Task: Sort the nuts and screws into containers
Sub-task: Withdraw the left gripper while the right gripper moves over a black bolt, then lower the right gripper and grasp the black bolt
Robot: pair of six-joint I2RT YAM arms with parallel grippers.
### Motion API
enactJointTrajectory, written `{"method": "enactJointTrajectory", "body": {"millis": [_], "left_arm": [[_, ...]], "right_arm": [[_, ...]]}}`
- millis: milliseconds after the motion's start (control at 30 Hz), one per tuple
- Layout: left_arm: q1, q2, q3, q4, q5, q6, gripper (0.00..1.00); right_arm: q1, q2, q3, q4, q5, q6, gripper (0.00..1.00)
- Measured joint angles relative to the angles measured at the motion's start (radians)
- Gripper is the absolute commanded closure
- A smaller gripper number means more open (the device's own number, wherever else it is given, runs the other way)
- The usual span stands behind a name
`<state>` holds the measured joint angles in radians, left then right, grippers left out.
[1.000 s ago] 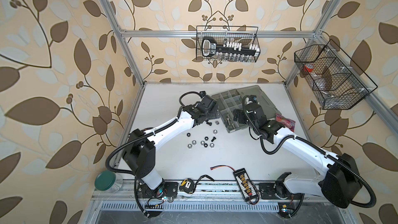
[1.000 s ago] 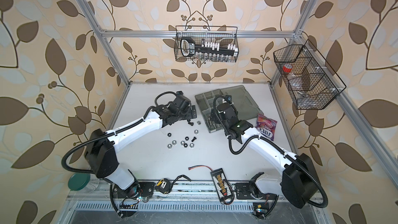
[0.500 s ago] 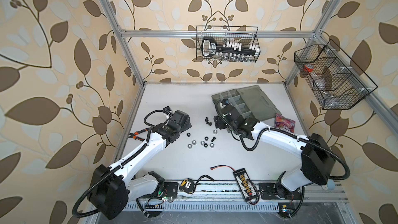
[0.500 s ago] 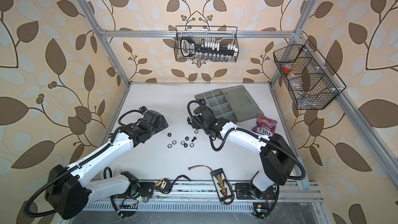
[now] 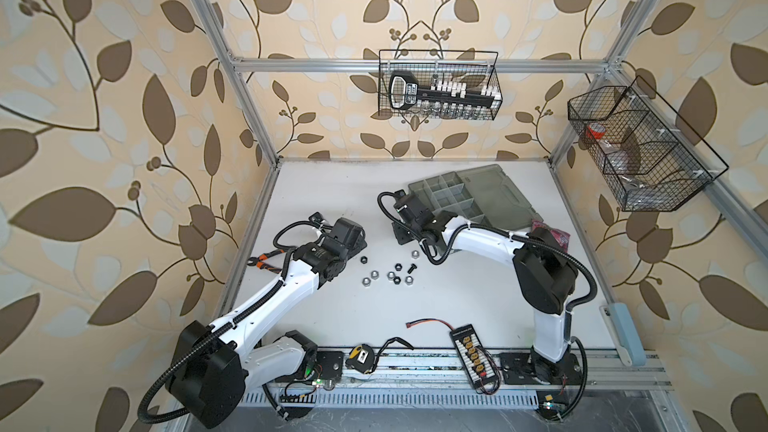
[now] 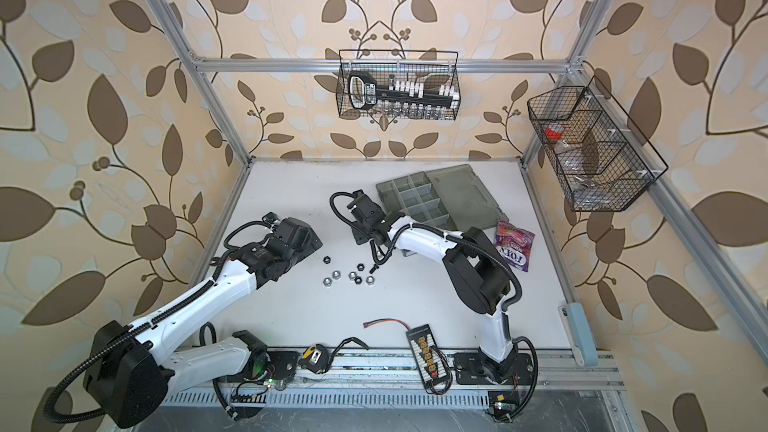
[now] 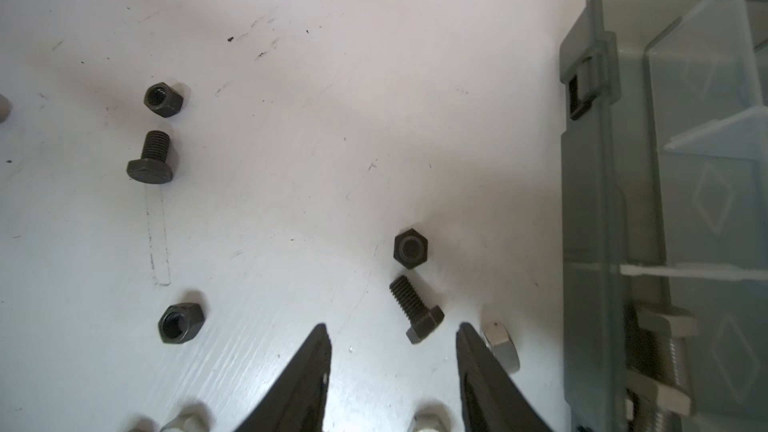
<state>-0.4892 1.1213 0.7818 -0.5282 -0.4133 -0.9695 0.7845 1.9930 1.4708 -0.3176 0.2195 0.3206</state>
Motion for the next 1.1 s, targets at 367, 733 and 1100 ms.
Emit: {"method": "enactJointTrajectory", "body": {"millis": [367, 733, 1100], "left_arm": [[0.000, 0.016, 0.000, 0.000, -0.011, -0.010, 0.01], [0.000, 0.038, 0.000, -0.022, -0.014, -0.010, 0.01], [0.000, 0.052, 0.000, -0.027, -0.014, -0.010, 0.01]], "right_arm": [[-0.007, 0.112, 0.108, -0.042, -0.002, -0.023, 0.56], [-0.051, 0.180, 0.142, -0.056, -0.004, -0.023, 0.56], [-0.054, 0.221, 0.165, -0.057, -0.029, -0.025, 0.64]]}}
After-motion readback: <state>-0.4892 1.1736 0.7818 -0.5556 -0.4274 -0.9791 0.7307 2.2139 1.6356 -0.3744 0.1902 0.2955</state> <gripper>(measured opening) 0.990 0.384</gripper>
